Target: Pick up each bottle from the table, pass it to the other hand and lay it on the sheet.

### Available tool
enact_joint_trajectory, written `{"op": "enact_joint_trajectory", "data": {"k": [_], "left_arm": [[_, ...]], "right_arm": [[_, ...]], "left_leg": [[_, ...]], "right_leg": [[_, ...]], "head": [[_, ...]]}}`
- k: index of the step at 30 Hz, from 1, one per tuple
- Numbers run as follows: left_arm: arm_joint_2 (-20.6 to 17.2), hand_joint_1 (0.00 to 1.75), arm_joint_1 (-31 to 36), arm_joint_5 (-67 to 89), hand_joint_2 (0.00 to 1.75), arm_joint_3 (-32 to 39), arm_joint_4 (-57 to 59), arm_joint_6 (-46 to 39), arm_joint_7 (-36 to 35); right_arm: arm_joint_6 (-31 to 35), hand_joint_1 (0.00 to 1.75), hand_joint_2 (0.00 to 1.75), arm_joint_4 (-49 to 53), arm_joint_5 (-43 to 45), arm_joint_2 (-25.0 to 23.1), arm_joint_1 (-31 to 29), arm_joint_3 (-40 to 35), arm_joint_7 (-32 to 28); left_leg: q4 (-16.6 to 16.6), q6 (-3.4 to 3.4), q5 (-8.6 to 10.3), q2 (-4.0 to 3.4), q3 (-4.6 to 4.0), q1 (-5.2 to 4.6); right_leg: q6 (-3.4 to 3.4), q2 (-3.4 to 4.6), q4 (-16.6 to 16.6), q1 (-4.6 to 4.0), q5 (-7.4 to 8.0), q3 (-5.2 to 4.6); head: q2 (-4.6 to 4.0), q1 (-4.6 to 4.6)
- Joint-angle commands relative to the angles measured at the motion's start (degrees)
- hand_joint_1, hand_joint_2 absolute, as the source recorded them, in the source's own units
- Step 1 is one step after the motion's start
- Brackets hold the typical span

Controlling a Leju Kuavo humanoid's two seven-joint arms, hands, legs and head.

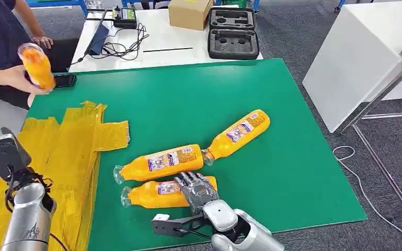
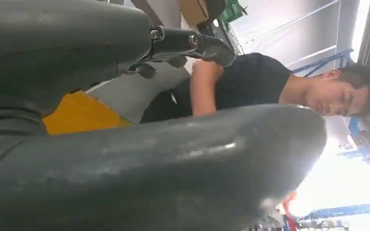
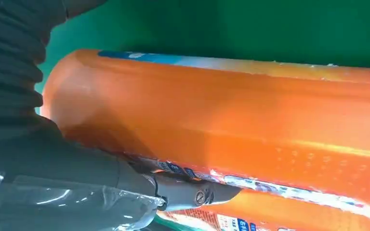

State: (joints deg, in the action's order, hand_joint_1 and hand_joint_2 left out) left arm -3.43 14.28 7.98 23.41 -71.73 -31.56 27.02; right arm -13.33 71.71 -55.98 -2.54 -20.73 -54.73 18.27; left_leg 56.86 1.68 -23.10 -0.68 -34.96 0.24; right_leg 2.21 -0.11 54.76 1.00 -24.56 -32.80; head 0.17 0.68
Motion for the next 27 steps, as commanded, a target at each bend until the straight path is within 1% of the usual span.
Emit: {"op": "enact_joint_trajectory", "data": {"k": [1,11,12,13,14,23,27], "left_arm": [[0.39,0.00,0.60,-0.99,0.00,0.65,2.72,-0.03,0.02],[0.11,0.00,0.22,-1.43,0.00,0.95,3.28,0.20,0.16],[0.01,0.00,0.29,-1.75,0.00,0.89,3.49,0.29,0.28],[-0.05,0.00,0.38,-1.85,0.00,0.78,3.73,0.34,0.36],[-0.10,0.00,0.44,-1.84,0.00,0.69,3.96,0.25,0.44],[0.49,0.00,-1.80,-3.68,0.00,0.72,0.77,0.94,0.14],[1.49,0.00,-3.94,-5.43,0.00,0.71,-2.91,1.79,-0.45]], "right_arm": [[-1.20,0.00,1.75,-6.11,-2.36,-0.01,0.58,1.16,-0.22],[-0.66,0.00,1.75,-6.70,-3.55,0.17,0.45,1.75,-0.04],[-0.92,0.00,1.75,-6.77,-3.79,0.27,0.56,1.93,-0.11],[-1.16,1.33,1.75,-6.98,-3.69,0.49,0.62,2.03,-0.25],[-1.28,1.75,1.75,-7.12,-3.64,0.66,0.66,2.03,-0.45],[-2.41,1.75,1.75,-7.25,-2.62,1.08,0.49,1.81,-0.83],[-1.64,1.75,1.75,-7.33,-1.78,1.30,0.60,3.79,-0.73]], "left_leg": [[-0.06,-0.07,-0.06,0.11,0.26,0.04],[-0.07,-0.06,-0.03,0.08,0.22,0.03],[-0.06,-0.09,-0.07,0.12,0.32,0.05],[-0.07,-0.07,-0.04,0.11,0.27,0.04],[-0.07,-0.05,-0.02,0.08,0.23,0.04],[-0.05,-0.08,-0.08,0.09,0.38,0.07],[-0.06,-0.05,-0.05,0.09,0.38,0.04]], "right_leg": [[-0.10,-0.06,-0.07,-0.04,-0.07,0.28],[-0.09,-0.05,-0.07,-0.03,-0.03,0.23],[-0.14,-0.07,-0.06,-0.05,-0.08,0.33],[-0.11,-0.08,-0.08,-0.04,-0.05,0.28],[-0.08,-0.06,-0.08,-0.04,-0.02,0.23],[-0.13,-0.04,-0.09,-0.07,-0.05,0.39],[-0.11,-0.05,-0.10,-0.04,-0.04,0.38]], "head": [[0.00,0.02],[0.00,0.00],[0.00,0.02],[0.00,0.00],[0.00,0.02],[0.02,0.02],[0.00,0.02]]}}
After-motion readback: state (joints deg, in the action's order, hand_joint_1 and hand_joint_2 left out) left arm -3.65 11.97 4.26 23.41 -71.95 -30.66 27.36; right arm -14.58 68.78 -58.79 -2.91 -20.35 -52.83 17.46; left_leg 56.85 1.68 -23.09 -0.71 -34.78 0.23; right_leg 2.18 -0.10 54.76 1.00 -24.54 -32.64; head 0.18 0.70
